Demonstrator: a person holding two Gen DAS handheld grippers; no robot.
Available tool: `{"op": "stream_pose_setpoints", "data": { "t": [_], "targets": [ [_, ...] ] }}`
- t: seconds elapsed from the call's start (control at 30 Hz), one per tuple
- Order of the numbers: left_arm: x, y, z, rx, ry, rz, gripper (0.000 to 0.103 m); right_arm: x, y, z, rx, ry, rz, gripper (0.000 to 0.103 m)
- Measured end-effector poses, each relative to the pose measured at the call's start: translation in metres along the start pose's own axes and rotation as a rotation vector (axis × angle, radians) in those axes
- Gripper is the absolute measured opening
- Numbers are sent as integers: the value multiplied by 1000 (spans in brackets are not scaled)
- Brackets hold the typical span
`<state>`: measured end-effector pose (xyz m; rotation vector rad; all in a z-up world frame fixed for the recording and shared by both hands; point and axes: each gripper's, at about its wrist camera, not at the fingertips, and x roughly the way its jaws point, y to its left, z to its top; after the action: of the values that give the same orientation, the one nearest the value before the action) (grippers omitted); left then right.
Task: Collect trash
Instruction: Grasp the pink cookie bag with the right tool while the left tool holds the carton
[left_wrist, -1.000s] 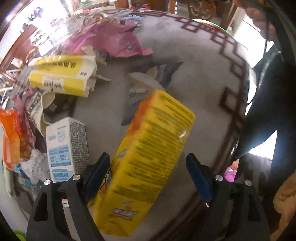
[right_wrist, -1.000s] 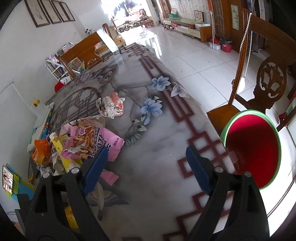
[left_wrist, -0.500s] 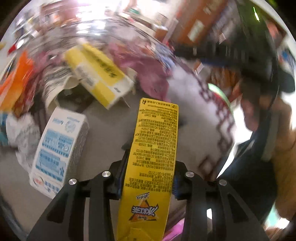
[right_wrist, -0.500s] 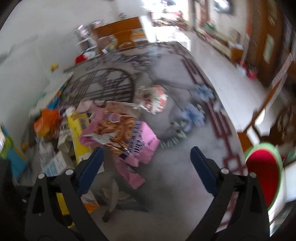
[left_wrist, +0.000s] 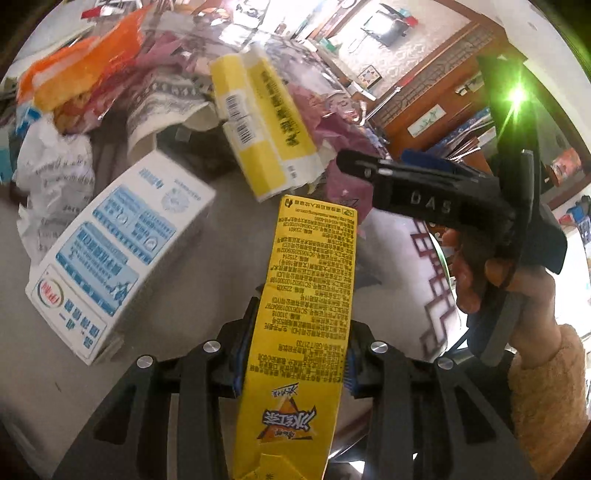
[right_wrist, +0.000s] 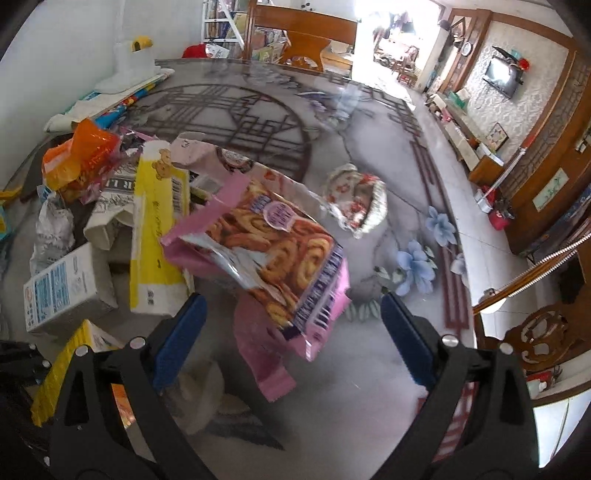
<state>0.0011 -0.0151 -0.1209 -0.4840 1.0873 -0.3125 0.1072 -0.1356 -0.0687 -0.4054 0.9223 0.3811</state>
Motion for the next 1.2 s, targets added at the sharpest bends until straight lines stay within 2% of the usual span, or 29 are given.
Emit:
{"op": "stream_pose_setpoints", "data": {
  "t": [0.2,0.3,0.33,0.43,0.5,0.57,0.73,0.87,1.2],
  "targets": [
    [-7,11,-1,-19,-9,-5,35,17,16,5,-77,26,-48,95],
    [-12,18,-2,-6,-7,-6,35,20,12,9,-44,31,-25,90],
    [-11,17,-2,4,-5,0,35,20,10,9,-31,37,-12,80],
    [-8,16,-3,13,-3,10,35,17,6,9,-6,34,8,57],
    [-7,16,-3,9,-4,8,35,14,4,9,13,27,36,51],
    [-4,15,-3,6,-5,8,35,10,1,9,36,22,67,39],
    [-7,20,-5,8,-14,21,35,-5,-7,7,89,-15,131,32],
    [-12,26,-5,7,-29,32,34,-24,-15,2,139,-63,185,32],
    [-23,25,-3,20,-69,62,34,-42,-44,-17,213,-96,184,32]
  ]
}}
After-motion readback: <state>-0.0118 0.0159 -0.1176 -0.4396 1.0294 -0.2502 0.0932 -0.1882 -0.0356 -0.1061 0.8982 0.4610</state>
